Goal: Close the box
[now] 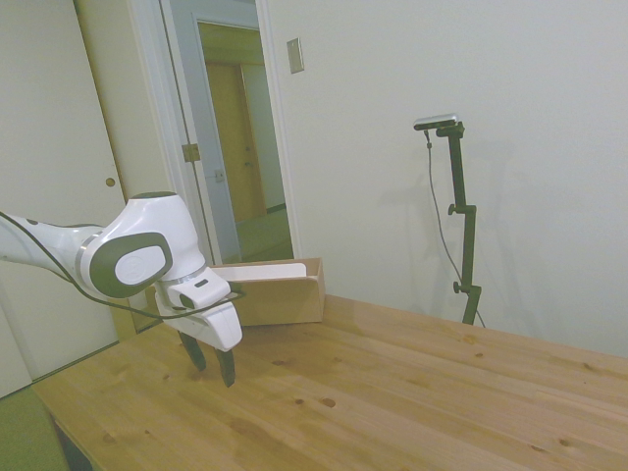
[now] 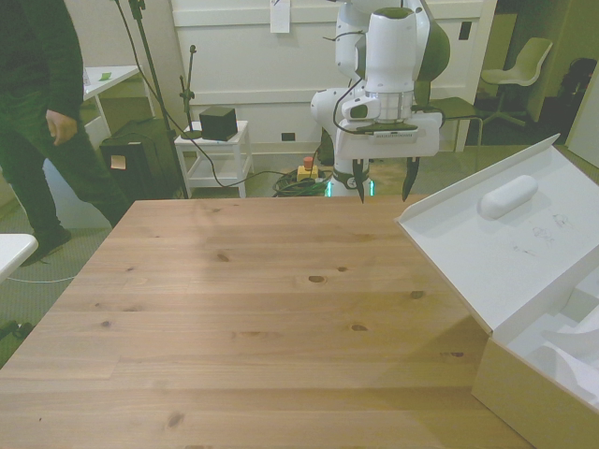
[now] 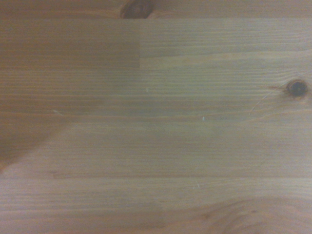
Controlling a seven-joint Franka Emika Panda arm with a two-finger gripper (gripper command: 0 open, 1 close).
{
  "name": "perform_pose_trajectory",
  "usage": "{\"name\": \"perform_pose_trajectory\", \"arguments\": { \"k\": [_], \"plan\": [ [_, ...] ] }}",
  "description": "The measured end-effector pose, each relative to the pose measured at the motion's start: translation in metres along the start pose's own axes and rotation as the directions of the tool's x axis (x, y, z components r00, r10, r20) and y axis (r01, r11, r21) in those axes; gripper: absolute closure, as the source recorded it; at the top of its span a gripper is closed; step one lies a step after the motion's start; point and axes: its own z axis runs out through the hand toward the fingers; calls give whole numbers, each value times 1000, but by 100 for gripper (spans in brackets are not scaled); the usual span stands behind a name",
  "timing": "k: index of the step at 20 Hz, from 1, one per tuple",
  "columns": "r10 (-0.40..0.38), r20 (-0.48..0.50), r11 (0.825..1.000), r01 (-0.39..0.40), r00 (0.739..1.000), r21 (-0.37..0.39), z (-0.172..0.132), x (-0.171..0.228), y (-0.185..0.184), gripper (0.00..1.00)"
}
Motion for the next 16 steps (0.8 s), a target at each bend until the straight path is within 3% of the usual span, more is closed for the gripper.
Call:
{"name": "perform_pose_trajectory", "arguments": {
  "k": [7,16],
  "plan": [
    [-38,-19,999,38,999,1,-5,-4,-8,0],
    [-119,-143,988,132,982,79,-60,1,-60,0]
  ]
}}
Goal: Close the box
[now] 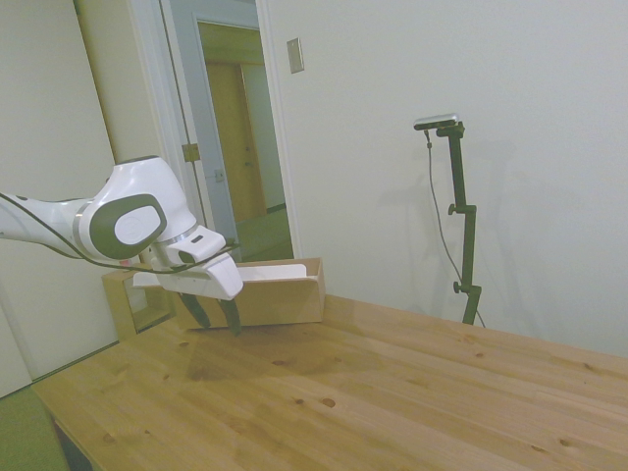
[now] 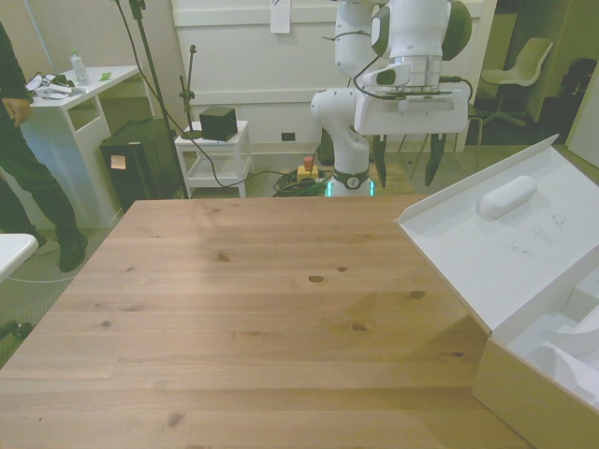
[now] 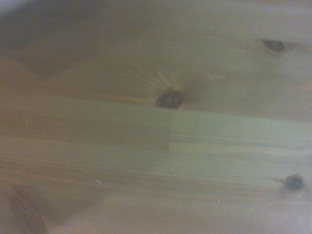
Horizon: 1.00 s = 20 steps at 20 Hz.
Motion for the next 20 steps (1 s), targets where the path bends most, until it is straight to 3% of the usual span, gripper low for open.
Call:
{"name": "perform_pose_trajectory", "arguments": {
  "k": [7,16,20],
  "plan": [
    [-100,-83,992,106,992,62,0,22,-50,0],
    [-169,-179,975,191,969,117,-40,62,-119,0],
    [-194,-217,967,224,957,124,-83,79,-156,0]
  ]
}}
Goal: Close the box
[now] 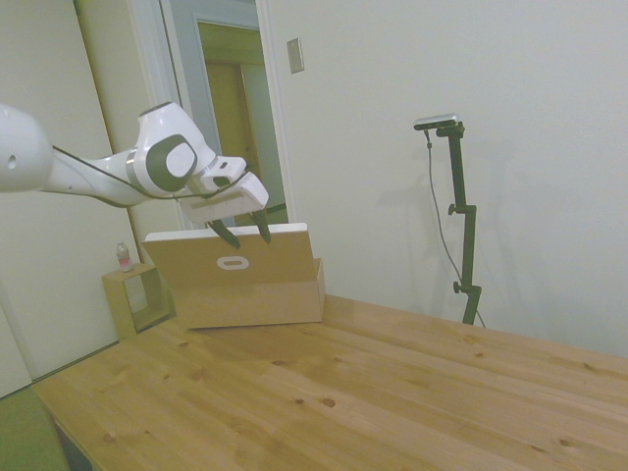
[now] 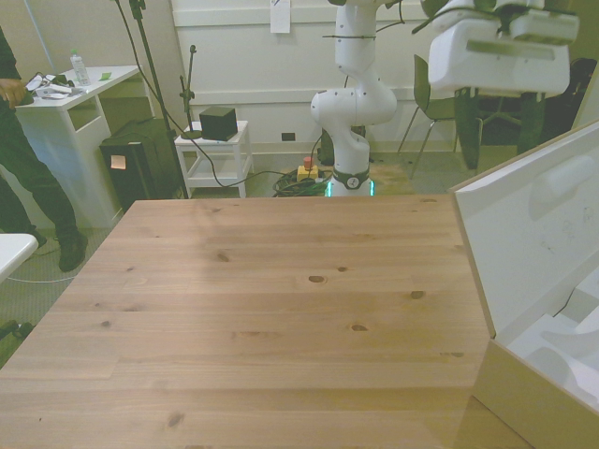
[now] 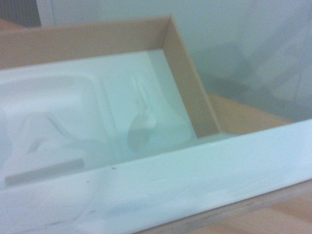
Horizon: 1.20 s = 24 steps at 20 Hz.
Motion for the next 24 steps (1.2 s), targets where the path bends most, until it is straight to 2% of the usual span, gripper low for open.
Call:
{"name": "perform_pose_trajectory", "arguments": {
  "k": [3,8,13,15,19,24],
  "plan": [
    [-13,3,1000,13,1000,-14,-4,17,-27,0],
    [-21,20,998,22,1000,-53,35,43,-62,0],
    [-22,11,998,22,1000,-58,25,56,-81,0],
    [-19,22,997,20,1000,-76,30,54,-73,0],
    [14,73,991,-5,997,-131,54,42,-32,0],
    [81,156,985,-55,984,-165,38,-5,2,0]
  ]
}}
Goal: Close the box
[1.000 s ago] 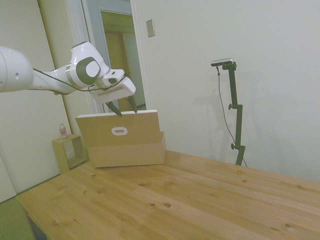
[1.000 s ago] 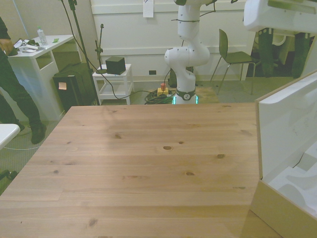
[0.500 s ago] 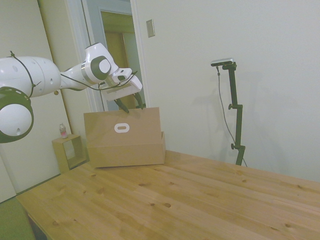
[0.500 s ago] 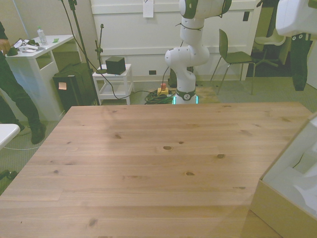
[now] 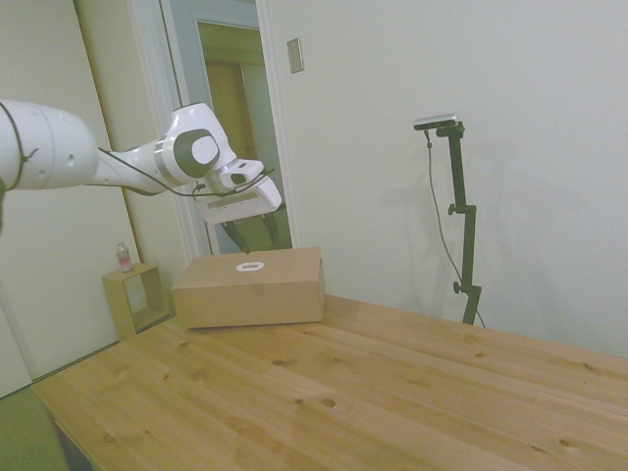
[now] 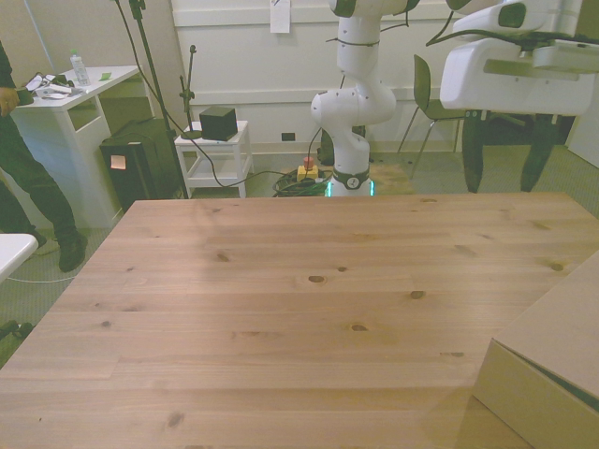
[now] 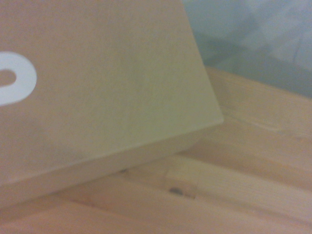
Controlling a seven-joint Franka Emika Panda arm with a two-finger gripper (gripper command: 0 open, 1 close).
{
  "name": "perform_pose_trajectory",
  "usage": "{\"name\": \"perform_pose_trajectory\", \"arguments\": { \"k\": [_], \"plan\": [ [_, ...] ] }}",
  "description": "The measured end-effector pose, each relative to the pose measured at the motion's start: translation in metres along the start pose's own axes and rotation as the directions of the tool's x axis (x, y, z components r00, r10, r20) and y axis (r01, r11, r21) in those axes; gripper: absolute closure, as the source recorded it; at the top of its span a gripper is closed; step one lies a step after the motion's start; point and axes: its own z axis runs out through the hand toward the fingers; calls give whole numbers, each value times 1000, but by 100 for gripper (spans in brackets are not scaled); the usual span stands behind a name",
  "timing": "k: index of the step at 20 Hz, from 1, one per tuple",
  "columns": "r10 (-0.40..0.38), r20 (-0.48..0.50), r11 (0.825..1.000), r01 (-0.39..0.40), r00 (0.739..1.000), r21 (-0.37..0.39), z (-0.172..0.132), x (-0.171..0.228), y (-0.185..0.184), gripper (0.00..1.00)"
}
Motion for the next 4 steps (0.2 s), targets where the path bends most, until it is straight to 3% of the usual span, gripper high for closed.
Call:
{"name": "perform_pose_trajectory", "arguments": {
  "k": [4],
  "plan": [
    [74,67,996,-70,995,-62,14,-50,37,0]
  ]
}}
